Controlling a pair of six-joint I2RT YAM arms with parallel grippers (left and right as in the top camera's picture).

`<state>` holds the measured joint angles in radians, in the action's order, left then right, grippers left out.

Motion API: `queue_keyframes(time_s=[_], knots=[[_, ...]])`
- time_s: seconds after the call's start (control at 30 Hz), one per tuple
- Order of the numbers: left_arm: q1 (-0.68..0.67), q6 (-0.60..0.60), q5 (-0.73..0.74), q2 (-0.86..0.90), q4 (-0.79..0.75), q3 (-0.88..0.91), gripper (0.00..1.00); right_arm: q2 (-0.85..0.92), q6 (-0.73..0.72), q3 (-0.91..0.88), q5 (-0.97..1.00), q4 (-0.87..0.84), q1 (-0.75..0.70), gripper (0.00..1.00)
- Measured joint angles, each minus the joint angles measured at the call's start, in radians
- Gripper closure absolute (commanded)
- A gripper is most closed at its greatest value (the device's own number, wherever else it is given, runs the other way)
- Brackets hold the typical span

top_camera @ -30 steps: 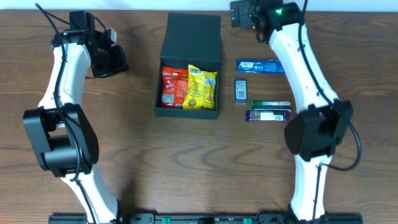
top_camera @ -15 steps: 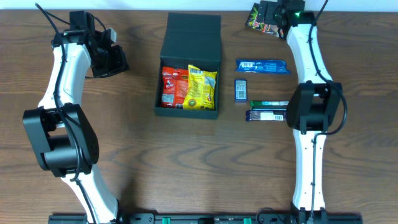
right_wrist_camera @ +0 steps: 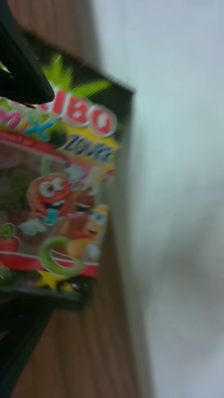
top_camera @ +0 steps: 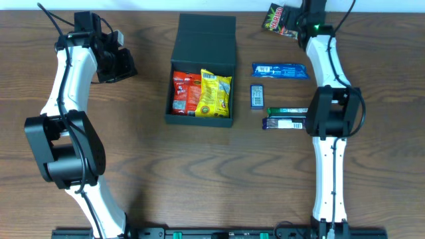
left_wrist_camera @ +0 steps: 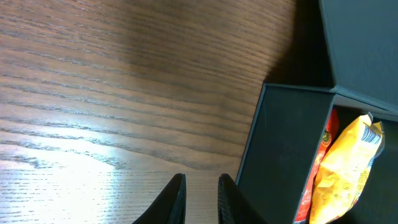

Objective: Pack container
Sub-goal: 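Grasp the black Haribo gummy bag with the right gripper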

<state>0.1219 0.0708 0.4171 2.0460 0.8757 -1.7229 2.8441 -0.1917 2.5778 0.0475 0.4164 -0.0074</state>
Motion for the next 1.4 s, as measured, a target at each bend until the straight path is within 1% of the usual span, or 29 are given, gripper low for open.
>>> queue_keyframes(time_s=[0.23, 0.37, 0.63, 0.77, 0.87, 0.9, 1.03, 1.1, 1.17, 1.2, 1.27, 1.4], knots=[[0.000, 0.000, -0.002, 0.000, 0.000, 0.000, 0.80, 0.024, -0.014, 0.014, -0.003, 0.048, 0.000, 0.05], [0.000, 0.000, -0.002, 0.000, 0.000, 0.000, 0.81, 0.023, -0.007, 0.034, -0.003, 0.117, 0.000, 0.09], [0.000, 0.000, -0.002, 0.000, 0.000, 0.000, 0.81, -0.005, 0.030, 0.063, -0.014, 0.330, 0.002, 0.21], [0.000, 0.000, -0.002, 0.000, 0.000, 0.000, 0.81, -0.013, 0.043, 0.089, -0.013, 0.441, 0.005, 0.24], [0.000, 0.000, -0.002, 0.000, -0.002, 0.000, 0.81, -0.013, 0.052, 0.114, -0.002, 0.505, 0.008, 0.25], [0.000, 0.000, -0.002, 0.000, -0.005, 0.000, 0.81, -0.013, 0.055, 0.119, 0.002, 0.517, 0.009, 0.27], [0.000, 0.000, -0.002, 0.000, -0.013, 0.000, 0.81, -0.013, 0.071, 0.148, 0.012, 0.573, 0.012, 0.42], [0.000, 0.000, -0.002, 0.000, -0.016, 0.000, 0.81, -0.010, 0.077, 0.164, 0.015, 0.588, 0.014, 0.59], [0.000, 0.000, -0.002, 0.000, -0.017, 0.000, 0.82, -0.010, 0.079, 0.179, 0.019, 0.597, 0.017, 0.69], [0.000, 0.000, -0.002, 0.000, -0.017, 0.000, 0.82, -0.009, 0.083, 0.190, 0.025, 0.603, 0.018, 0.77], [0.000, 0.000, -0.002, 0.000, -0.018, 0.000, 0.81, -0.008, 0.089, 0.197, 0.028, 0.609, 0.018, 0.80], [0.000, 0.000, -0.002, 0.000, -0.020, 0.000, 0.82, -0.003, 0.089, 0.220, 0.032, 0.633, 0.019, 0.91]])
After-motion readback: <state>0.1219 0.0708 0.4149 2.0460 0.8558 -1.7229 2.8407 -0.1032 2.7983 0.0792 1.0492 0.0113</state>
